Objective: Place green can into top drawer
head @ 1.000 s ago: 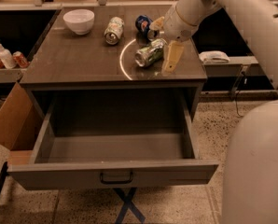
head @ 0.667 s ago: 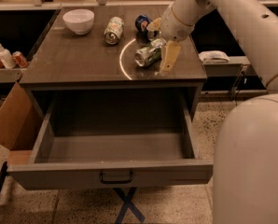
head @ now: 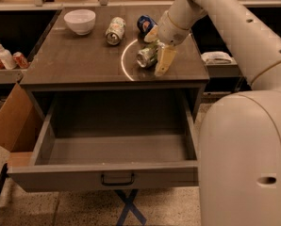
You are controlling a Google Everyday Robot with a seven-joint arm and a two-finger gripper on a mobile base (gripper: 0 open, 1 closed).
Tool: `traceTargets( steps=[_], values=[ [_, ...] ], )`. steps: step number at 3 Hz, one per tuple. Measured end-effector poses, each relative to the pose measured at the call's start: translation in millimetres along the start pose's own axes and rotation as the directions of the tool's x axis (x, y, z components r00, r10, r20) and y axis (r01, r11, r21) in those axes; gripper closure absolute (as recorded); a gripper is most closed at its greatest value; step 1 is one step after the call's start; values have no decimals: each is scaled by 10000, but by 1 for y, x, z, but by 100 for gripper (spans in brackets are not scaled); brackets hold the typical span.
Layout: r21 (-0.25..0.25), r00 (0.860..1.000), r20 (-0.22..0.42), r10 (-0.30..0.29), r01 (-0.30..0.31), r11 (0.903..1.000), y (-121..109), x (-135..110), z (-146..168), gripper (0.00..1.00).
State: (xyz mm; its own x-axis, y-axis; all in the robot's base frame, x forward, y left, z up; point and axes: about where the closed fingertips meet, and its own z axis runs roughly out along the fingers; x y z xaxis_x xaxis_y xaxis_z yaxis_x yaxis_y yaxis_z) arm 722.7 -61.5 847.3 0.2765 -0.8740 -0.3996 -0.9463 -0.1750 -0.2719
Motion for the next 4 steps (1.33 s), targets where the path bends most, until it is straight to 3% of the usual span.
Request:
traceTargets(
  steps=[1, 3, 4],
  values=[
    [-143, 10000, 22, 44, -44, 9999, -1, 1, 5, 42],
    [571, 9978, 174, -635, 624, 9964, 3, -29, -36, 89],
    [637, 9957, 462, -801, 771, 9950, 31, -54, -56, 100]
  ],
)
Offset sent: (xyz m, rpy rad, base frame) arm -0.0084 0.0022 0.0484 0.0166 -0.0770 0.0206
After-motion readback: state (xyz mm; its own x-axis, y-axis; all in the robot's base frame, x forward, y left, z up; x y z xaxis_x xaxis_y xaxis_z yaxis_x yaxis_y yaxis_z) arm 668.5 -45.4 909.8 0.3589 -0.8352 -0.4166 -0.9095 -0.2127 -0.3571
